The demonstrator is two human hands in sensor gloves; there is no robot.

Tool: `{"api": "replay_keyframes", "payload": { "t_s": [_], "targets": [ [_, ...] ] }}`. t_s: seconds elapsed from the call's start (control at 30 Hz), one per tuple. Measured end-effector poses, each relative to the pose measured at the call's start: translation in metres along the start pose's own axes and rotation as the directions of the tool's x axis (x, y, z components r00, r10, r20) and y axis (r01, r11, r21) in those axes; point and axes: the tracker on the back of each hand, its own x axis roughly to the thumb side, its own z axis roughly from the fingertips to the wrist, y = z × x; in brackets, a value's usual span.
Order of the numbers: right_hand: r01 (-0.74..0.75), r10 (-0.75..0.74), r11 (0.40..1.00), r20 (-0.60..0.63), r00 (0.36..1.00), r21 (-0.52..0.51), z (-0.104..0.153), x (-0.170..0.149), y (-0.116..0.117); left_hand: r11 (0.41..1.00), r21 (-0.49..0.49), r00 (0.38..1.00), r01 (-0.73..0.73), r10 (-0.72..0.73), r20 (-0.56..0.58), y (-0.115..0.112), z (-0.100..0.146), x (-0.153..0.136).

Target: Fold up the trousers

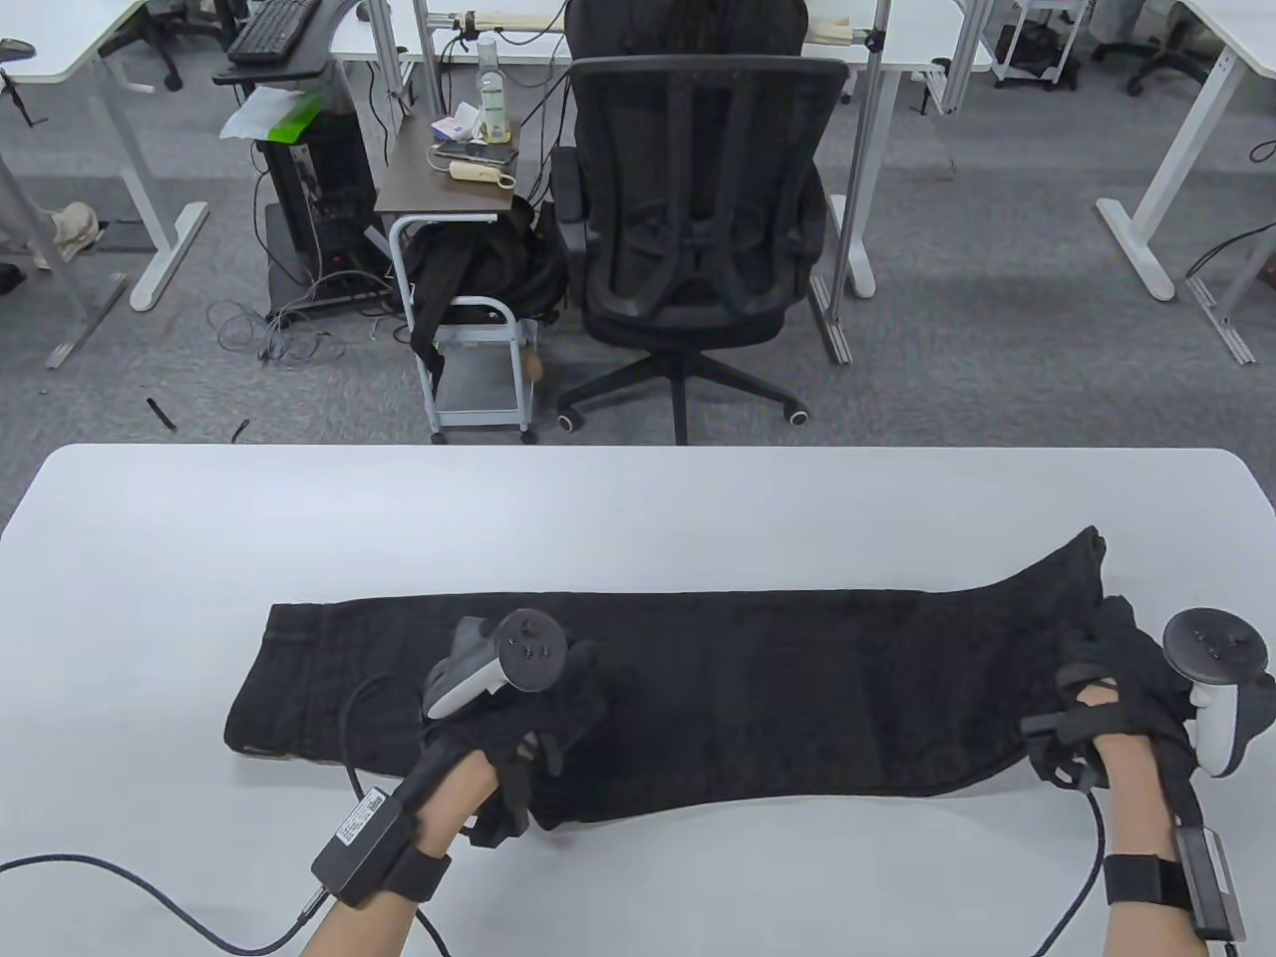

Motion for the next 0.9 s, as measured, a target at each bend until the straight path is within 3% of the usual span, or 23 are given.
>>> {"api": "replay_keyframes", "payload": {
  "t_s": [0.13, 0.27, 0.37, 0.5, 0.6, 0.67, 0.77, 0.9],
  "targets": [
    [0.035, -0.044, 0.998, 0.157, 0.987, 0.059, 0.030, 0.058, 0.021, 0.972, 0.093, 0.973, -0.214, 0.203, 0.111, 0.019, 0.003, 0.023],
    [-0.015, -0.027, 0.989, 0.280, 0.960, 0.147, 0.058, 0.102, 0.056, 0.892, 0.092, 0.882, -0.443, 0.415, 0.223, 0.016, -0.002, 0.043],
    [-0.125, 0.041, 0.972, 0.378, 0.925, 0.201, 0.083, 0.131, 0.097, 0.790, 0.007, 0.769, -0.613, 0.594, 0.234, -0.005, -0.015, 0.050],
    [-0.292, 0.138, 0.917, 0.471, 0.871, 0.273, 0.105, 0.148, 0.150, 0.603, -0.129, 0.587, -0.788, 0.797, 0.142, -0.043, -0.037, 0.043],
    [-0.416, 0.191, 0.856, 0.559, 0.807, 0.309, 0.121, 0.151, 0.180, 0.379, -0.150, 0.366, -0.913, 0.925, 0.104, -0.064, -0.047, 0.027],
    [-0.444, 0.191, 0.840, 0.598, 0.779, 0.310, 0.129, 0.153, 0.189, 0.260, -0.140, 0.255, -0.955, 0.965, 0.053, -0.071, -0.050, 0.016],
    [-0.475, 0.151, 0.806, 0.653, 0.742, 0.354, 0.143, 0.156, 0.203, 0.181, -0.238, 0.183, -0.954, 0.983, 0.013, -0.074, -0.051, 0.006],
    [-0.484, 0.045, 0.740, 0.683, 0.729, 0.468, 0.148, 0.153, 0.217, 0.153, -0.200, 0.155, -0.968, 0.988, 0.005, -0.075, -0.050, -0.006]
  ]
}}
